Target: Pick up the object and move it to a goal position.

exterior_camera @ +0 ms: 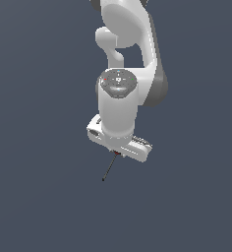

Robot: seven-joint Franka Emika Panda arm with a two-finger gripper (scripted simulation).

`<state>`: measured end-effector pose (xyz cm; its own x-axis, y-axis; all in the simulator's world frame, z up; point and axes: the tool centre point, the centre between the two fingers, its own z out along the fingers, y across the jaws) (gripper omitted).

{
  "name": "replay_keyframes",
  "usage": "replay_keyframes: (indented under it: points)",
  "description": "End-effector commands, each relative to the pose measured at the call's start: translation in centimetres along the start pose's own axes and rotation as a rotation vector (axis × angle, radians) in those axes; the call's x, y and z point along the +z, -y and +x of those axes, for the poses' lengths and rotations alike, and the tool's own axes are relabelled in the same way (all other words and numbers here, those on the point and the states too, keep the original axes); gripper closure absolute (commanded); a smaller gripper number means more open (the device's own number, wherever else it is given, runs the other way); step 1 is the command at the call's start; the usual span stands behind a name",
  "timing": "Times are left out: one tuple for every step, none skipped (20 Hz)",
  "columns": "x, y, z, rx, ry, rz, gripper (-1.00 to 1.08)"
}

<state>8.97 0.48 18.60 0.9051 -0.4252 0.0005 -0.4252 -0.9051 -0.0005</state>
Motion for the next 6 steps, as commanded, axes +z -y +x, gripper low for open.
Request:
replay_keyframes:
  points:
    - [-0.79, -0.10, 0.12, 0.000, 0.001, 0.000, 1.08]
    - [-0.94, -0.11, 0.16, 0.000, 0.001, 0.000, 1.08]
    - [-1.01, -0.11, 0.20, 0.000, 0.001, 0.000, 1.08]
    - [-1.02, -0.10, 0.23, 0.000, 0.001, 0.000, 1.08]
    - [-0.97, -0.08, 0.26, 0.000, 0.001, 0.000, 1.08]
    - [-0.94, -0.07, 0.26, 0.000, 0.001, 0.000, 1.08]
